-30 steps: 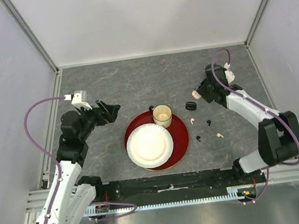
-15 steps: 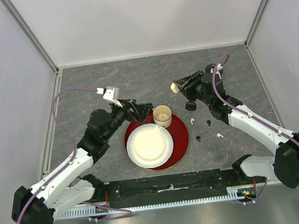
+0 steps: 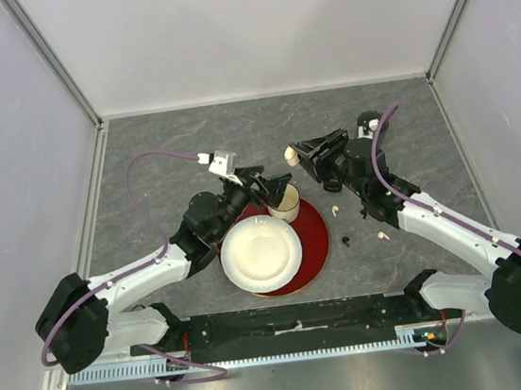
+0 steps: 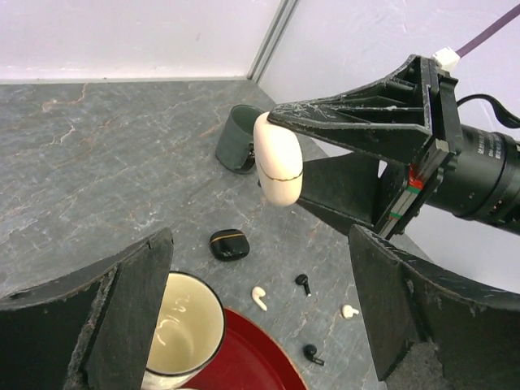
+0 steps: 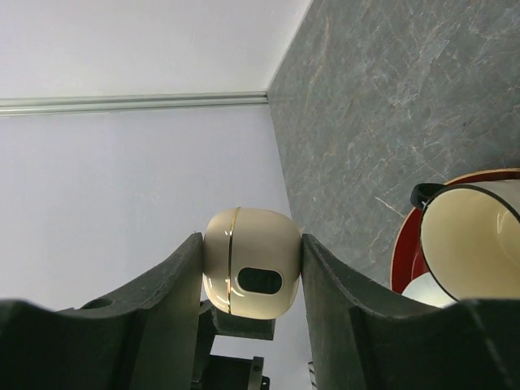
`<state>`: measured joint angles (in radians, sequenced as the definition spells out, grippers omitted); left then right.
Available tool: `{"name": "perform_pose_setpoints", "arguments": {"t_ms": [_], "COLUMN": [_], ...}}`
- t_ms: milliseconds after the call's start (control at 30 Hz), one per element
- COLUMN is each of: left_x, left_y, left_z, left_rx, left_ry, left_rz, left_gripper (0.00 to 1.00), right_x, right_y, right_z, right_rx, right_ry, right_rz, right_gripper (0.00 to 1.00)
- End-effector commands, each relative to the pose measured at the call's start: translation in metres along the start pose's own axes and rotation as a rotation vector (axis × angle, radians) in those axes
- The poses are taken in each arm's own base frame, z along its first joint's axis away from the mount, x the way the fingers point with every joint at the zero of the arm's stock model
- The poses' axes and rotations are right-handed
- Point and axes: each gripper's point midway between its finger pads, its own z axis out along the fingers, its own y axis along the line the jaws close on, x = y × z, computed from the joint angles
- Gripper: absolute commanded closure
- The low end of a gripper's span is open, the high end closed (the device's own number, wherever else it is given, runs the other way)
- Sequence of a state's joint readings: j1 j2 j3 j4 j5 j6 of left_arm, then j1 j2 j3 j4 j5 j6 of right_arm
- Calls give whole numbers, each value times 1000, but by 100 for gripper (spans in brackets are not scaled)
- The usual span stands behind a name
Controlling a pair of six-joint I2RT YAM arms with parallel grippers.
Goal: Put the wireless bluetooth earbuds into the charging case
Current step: Adjust the charging case.
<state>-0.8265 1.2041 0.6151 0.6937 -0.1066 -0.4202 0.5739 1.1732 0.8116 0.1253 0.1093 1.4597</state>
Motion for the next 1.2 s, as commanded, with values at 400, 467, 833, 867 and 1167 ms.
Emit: {"name": "perform_pose_setpoints", "arguments": {"t_ms": [400,467,833,867,1167], "left_x": [-31,-31,-16,-16,-17], "left_y": [-13,-13,-13,-12,-7], "left_z": [35,37,51,52,50], "left_rx": [26,24,30,27,0], "left_ry": [-186,-190,-156,-154,-145], "left_rz": [-38,-44,-55,-55,-22], "left_gripper": [18,19,44,48,82], "right_x": [12,14,20,20,28], "right_y": [20,18,15,14,21], "right_z": [0,1,2,2,-3], "right_rx": [-71,-66,-67,-65,-126], "right_ry": [19,27,54,54,97], "right_rz": [50,50,58,58,-9], "right_gripper": [100,100,100,100,83]}}
